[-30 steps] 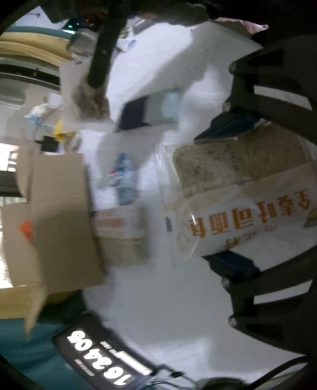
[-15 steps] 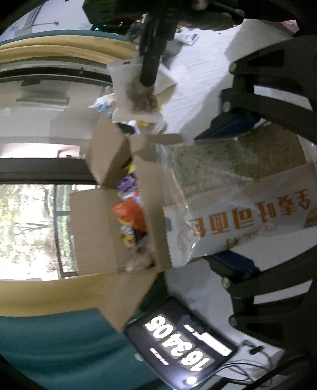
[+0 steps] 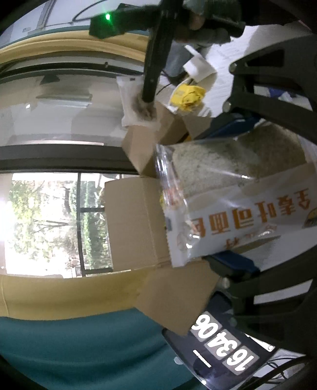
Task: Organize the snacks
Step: 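Carry both bread packs over the box and open both grippers to drop them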
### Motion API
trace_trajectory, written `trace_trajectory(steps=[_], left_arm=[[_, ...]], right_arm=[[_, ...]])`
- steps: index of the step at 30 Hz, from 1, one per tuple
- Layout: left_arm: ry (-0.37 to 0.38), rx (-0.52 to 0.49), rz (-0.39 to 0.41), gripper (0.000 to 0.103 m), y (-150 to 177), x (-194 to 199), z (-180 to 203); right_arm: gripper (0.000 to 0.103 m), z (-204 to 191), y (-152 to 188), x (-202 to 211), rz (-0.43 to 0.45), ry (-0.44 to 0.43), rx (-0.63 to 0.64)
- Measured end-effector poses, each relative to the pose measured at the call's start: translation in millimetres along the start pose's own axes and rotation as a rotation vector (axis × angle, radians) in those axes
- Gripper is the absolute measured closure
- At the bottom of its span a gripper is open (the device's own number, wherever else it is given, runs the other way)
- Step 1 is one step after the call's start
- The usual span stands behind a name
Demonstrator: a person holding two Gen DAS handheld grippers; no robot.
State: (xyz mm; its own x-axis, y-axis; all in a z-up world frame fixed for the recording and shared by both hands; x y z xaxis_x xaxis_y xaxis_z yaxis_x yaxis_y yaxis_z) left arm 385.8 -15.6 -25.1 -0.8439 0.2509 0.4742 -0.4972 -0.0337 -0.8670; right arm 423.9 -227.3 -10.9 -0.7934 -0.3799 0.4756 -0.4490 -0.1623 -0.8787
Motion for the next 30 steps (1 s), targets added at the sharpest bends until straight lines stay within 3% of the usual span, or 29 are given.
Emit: trace_trajectory(steps=[15,18,20,30], left_arm=[[-0.011,0.07,0.065,0.023,-34,-32,-18],[-0.007,0.082,0.063,0.023,-37,-39,-17],[-0.005,0.085,0.059,0.023,-38,-43,-12],[0.036,0.085,0.006,0.023,-39,-81,25]], right_arm=[[0.07,18,-48,-117,-0.058,0.119,0.112],[0.06,24,-51,-135,-0.087,0.172,0.14],[0.043,24,-52,-135,-0.082,0.174,0.156],[0.043,36,-37,-78,-0.04,0.102,0.1]])
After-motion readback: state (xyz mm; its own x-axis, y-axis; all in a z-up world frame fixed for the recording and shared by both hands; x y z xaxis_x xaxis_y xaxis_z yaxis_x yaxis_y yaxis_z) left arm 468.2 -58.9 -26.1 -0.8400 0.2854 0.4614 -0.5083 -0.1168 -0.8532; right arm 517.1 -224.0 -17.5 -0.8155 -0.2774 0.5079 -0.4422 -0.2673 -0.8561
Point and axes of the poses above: each gripper's, at about its wrist camera, not at the fingertips, and x roughly against the way its jaws point, z to its right, y to its underside, the point moved 8 cm from there along -x, roughly the way its jaws point, and after that the axes turned 7 degrees about x, right-handed, at the moved point
